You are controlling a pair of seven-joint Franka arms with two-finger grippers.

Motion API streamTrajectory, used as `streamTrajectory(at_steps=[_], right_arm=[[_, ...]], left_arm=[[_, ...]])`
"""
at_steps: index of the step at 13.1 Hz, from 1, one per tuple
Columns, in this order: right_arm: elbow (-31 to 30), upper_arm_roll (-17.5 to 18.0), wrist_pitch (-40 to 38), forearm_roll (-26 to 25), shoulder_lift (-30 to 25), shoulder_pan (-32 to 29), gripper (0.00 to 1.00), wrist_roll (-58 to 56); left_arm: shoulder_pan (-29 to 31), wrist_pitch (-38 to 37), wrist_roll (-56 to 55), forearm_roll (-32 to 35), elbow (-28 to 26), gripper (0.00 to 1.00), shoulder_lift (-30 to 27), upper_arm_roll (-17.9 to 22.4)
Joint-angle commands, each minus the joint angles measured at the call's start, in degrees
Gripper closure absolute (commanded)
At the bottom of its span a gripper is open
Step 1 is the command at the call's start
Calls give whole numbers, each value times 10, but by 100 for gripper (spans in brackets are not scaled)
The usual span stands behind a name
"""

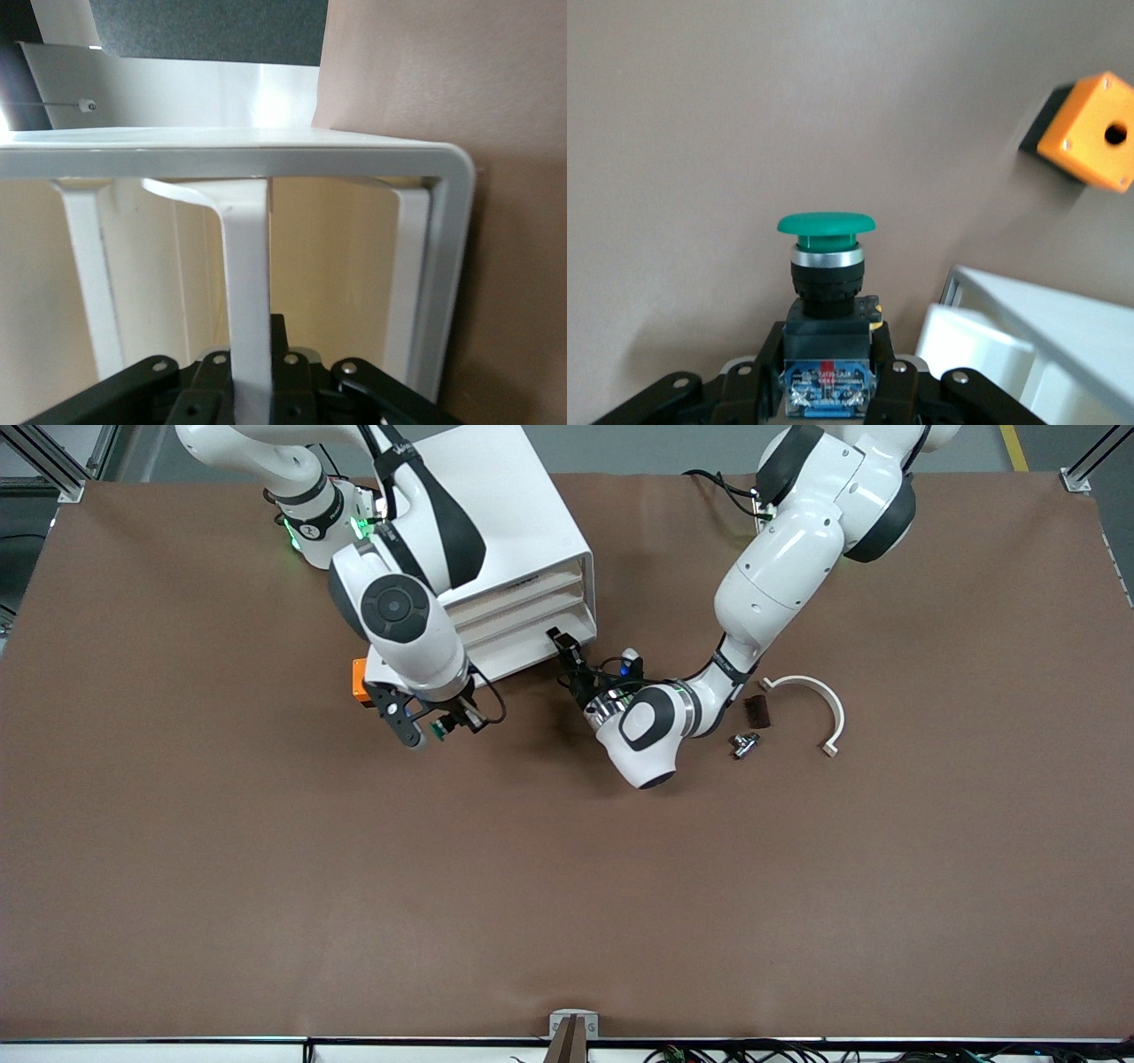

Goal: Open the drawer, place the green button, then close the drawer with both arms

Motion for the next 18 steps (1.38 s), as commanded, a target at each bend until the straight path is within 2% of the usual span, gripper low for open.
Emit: streamTrajectory(at_steps=[1,3,9,10,11,12,13,14,18], right_arm=[[-73,-5,65,40,-37,29,100,30],[-105,-5,99,40,-41,50,100,45],[-102,-6,109,41,-31,102,100,108],[-101,-6,114,41,-26,105,100,109],[-100,-6,119,41,-22,111,100,111],[-99,-6,127,41,-21,116,100,120],[-95,-6,132,41,-10,121,100,130],[-85,-6,133,41,0,125,100,134],[-63,-6,135,40,36,146,100,154]], left_arm=[[19,12,-10,-12,23,94,8,24],[32,12,-4,-12,29,94,8,38],[67,12,14,-11,32,88,8,40],[69,12,27,-11,32,76,8,40],[73,12,62,-12,32,52,7,40],[76,12,112,-12,32,32,4,39],[76,13,152,-13,33,20,2,39],[76,19,170,-12,38,0,1,39],[86,19,267,-12,49,0,-2,37]])
